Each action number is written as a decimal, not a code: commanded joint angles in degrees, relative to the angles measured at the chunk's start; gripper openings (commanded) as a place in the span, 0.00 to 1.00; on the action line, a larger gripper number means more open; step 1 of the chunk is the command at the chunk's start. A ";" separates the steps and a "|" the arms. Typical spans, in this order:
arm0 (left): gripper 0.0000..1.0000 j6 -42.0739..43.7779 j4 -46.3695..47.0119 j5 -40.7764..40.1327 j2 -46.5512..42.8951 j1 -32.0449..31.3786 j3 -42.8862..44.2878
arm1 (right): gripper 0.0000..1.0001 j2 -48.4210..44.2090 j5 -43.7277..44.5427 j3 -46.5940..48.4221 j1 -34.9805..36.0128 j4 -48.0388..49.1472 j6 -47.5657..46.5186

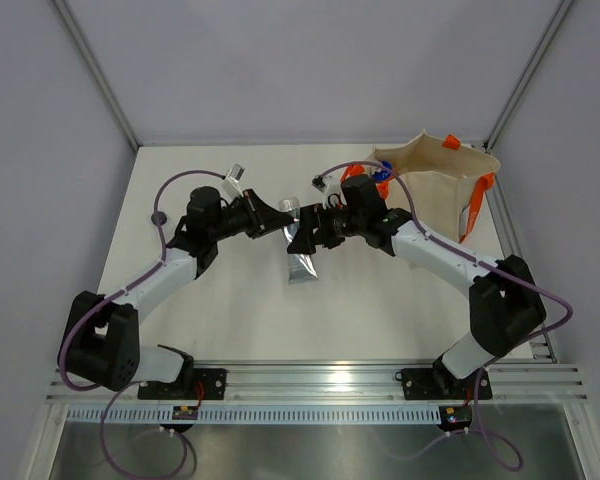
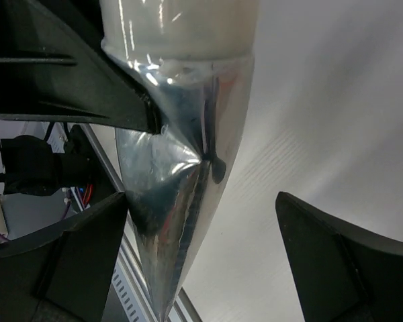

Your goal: Place the personal care products into the canvas bag

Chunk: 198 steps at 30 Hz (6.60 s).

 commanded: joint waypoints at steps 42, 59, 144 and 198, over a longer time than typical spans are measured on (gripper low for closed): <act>0.99 33.28 -46.47 -52.13 -35.81 0.13 2.72 | 0.18 10.54 11.03 43.08 -34.76 -23.63 -65.32; 0.99 29.50 -54.56 -64.78 -34.78 3.20 0.77 | 0.85 16.19 16.66 35.72 -35.20 -14.22 -86.68; 0.99 28.16 -1.91 11.07 -21.82 -3.65 5.35 | 0.00 -6.05 -34.16 11.54 2.24 -27.82 -48.96; 0.99 40.13 -31.54 -23.66 -43.20 -3.39 -3.71 | 0.00 16.09 11.56 42.23 -39.59 -29.69 -106.27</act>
